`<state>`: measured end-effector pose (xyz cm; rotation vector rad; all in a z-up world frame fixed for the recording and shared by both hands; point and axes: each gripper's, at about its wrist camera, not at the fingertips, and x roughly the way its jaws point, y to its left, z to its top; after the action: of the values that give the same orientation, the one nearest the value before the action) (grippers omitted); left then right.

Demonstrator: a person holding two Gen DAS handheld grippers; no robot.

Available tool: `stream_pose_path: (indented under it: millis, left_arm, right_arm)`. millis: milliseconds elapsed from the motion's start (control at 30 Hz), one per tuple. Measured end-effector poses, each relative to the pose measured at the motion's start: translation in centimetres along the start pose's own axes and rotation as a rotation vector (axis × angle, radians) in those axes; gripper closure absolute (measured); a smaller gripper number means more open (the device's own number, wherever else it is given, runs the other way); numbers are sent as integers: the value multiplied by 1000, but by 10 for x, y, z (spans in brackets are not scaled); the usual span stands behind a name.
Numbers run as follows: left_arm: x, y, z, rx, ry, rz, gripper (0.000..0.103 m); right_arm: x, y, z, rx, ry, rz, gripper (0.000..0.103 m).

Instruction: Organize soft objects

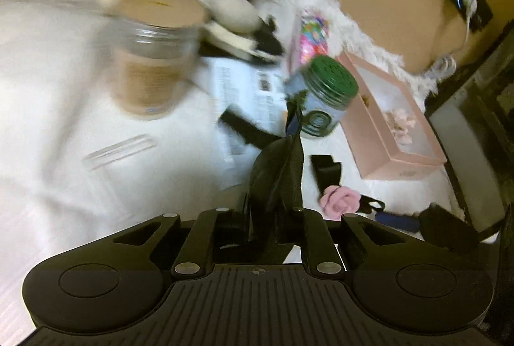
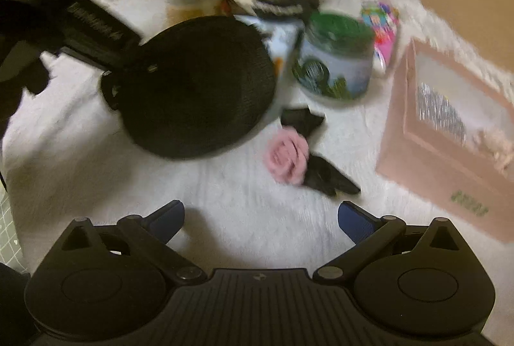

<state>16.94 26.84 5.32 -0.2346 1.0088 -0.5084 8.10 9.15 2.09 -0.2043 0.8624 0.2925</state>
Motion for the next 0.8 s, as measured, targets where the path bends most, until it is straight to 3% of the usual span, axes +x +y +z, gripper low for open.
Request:
stream_pose_path:
  millis: [200,300,400,600,800]
  left_arm:
    - [-75,51,-19,-134,-122,34,88]
    - [-114,80,-24,-198,-201,90,88]
    - [-143,108,-27,-252,-250,161,88]
    - [-168,149,-37,-311,-278,175,88]
    - [-173,170,-54,-327,-299,166,88]
  right_arm:
    - [-9,24,35,-27,-97,36,10]
    - [1,43,66,-3,-121,104,18]
    - [19,67,90,-15,-141,136,18]
    - [82,109,127,-62,-147,128,18]
    - [116,120,127,-44,-89,132,21]
